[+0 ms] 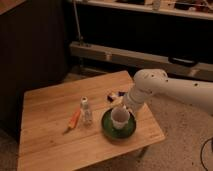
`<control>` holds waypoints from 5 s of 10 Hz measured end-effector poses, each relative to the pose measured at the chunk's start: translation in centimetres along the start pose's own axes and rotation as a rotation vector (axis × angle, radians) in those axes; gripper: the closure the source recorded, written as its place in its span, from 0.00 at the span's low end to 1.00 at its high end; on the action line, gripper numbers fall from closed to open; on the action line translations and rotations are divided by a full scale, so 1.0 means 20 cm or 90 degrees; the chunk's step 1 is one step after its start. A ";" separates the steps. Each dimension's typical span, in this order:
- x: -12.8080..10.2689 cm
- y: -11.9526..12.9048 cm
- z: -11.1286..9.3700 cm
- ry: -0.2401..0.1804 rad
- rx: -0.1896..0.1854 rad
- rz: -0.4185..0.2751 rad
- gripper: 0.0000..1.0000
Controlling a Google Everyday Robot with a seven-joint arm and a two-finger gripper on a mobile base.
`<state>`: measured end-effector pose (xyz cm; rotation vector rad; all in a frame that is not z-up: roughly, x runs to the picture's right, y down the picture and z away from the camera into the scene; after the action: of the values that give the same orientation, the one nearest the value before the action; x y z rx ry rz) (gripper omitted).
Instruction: Drag the pepper across the table
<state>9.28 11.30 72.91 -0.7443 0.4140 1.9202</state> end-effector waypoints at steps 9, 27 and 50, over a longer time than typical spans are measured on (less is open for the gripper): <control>0.00 0.00 0.00 0.000 0.000 0.000 0.20; 0.09 0.26 -0.45 -0.061 0.019 -0.056 0.20; 0.46 0.98 0.06 0.048 0.062 -0.249 0.20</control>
<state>-11.62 9.51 67.10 -0.7711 0.3745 1.5004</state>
